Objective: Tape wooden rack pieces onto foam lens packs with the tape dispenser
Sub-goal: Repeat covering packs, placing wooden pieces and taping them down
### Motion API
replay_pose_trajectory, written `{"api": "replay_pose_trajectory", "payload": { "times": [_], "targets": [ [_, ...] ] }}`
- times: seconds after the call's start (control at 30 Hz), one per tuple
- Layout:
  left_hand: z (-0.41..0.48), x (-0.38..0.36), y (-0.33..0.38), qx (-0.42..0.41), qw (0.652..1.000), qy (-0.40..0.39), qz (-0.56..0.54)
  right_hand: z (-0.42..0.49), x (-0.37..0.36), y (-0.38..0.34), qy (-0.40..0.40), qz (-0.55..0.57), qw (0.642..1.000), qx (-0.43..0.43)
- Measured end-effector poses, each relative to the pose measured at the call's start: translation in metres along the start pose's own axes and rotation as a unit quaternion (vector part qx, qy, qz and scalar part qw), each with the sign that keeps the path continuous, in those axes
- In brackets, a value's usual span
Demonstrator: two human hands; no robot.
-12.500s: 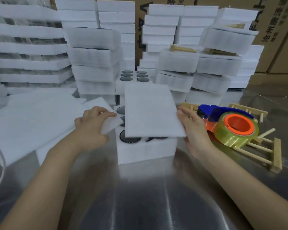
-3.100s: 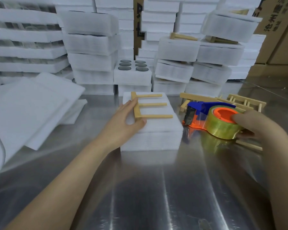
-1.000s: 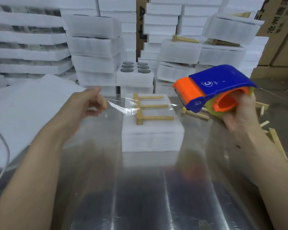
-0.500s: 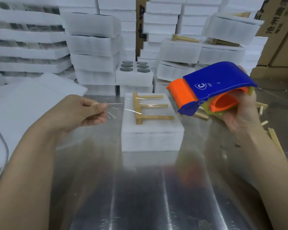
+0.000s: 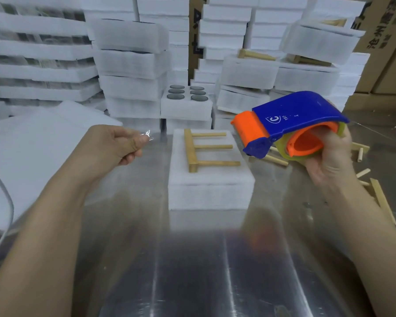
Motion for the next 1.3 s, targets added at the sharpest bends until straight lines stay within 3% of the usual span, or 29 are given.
{"api": "replay_pose_trajectory", "payload": {
  "times": [0.13,0.3,0.67,1.3],
  "targets": [
    [0.002,0.002,0.004,-0.028,0.999,0.024,-0.008,0.003,0.005,0.01,0.021,0.003,1.0,-0.003],
    [0.013,-0.007,-0.015,-0.008,0.988,0.076,-0.133,0.01,0.011,0.031,0.032,-0.002,0.999,-0.019],
    [0.031,-0.024,-0.039,-0.004,0.961,0.156,-0.227,0.033,0.019,0.056,0.06,-0.004,0.998,-0.021],
    [0.036,-0.031,-0.07,0.075,0.963,0.135,-0.221,0.028,0.028,0.072,0.06,-0.039,0.995,-0.064]
  ]
}}
Point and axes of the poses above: each hand's wrist, its own z-axis towards the middle knuckle, its own x-axis out of the back of the hand, y = z × x, the point moved 9 cm from there along z, towards the middle knuckle, and after that the axes turned 9 degrees about -y, right-handed, at the moved point
